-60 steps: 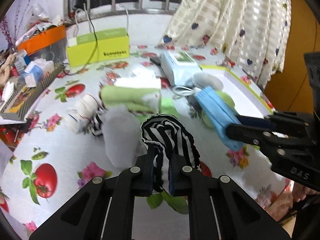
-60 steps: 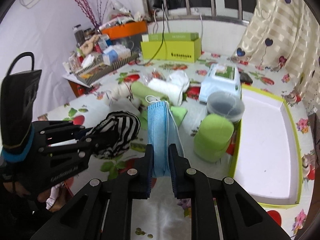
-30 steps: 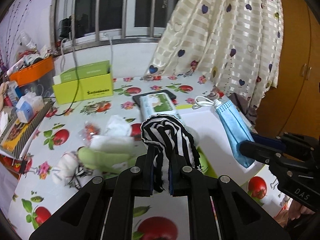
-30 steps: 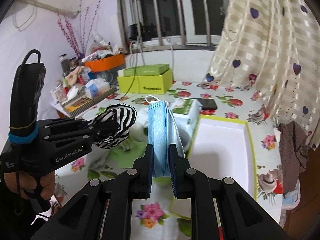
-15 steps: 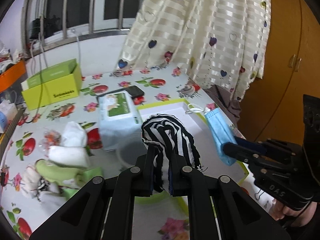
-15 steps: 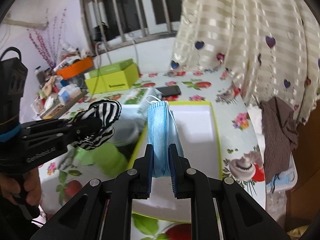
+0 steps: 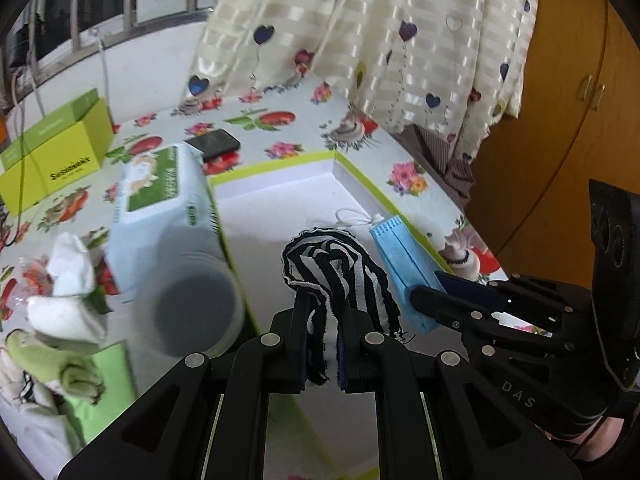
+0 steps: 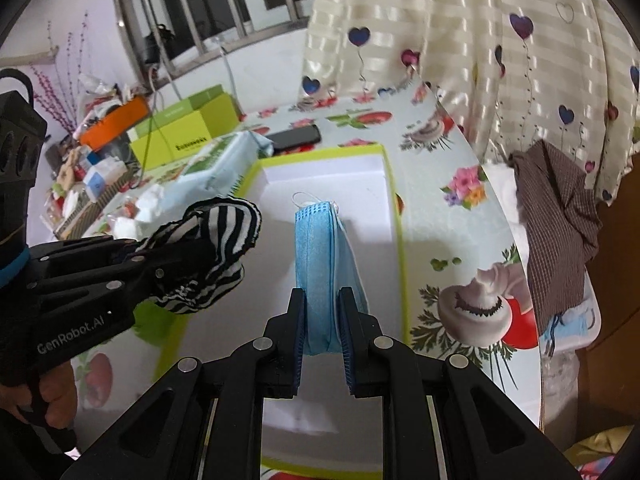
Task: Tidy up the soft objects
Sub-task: 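Carry the striped sock and blue mask over the white green-rimmed tray, then lower both items into the tray and open both grippers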
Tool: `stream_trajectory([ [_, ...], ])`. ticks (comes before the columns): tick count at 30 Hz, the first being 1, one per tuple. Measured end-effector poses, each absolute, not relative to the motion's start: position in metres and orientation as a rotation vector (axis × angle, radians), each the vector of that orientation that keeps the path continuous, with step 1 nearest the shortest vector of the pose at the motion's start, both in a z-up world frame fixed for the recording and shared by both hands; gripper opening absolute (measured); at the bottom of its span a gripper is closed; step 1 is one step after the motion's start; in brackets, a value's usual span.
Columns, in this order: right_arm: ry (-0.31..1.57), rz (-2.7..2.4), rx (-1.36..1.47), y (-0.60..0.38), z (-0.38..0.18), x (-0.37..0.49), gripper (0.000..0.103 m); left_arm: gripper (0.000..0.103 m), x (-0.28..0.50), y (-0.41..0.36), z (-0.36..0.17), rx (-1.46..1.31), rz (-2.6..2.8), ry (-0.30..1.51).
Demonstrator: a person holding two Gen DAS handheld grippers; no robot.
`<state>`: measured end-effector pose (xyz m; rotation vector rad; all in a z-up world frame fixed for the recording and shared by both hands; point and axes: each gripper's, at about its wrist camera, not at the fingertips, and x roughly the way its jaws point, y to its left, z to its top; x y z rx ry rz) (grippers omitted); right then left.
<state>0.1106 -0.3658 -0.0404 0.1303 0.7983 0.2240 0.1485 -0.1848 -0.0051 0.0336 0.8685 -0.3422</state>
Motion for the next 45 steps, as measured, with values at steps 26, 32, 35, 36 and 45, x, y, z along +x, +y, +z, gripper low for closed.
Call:
stream_trajectory([
  [26,0.759,0.162,0.102,-0.369,-0.021,0.086,0.053,0.030,0.151,-0.190,-0.002,0.014,-0.380,0.851],
  [32,0.736,0.152,0.094,-0.365,-0.009,0.072,0.056,0.030,0.134,-0.182,0.014,-0.005,-0.391,0.811],
  [35,0.726,0.154,0.085,-0.360,-0.003,0.065,0.056,0.030,0.125,-0.178,0.019,-0.006,-0.390,0.797],
  [36,0.724,0.155,0.083,-0.358,-0.002,0.064,0.057,0.030,0.121,-0.176,0.021,-0.009,-0.390,0.793],
  [45,0.694,0.162,0.051,-0.339,0.016,0.046,0.057,0.030,0.096,-0.156,0.035,-0.021,-0.360,0.751],
])
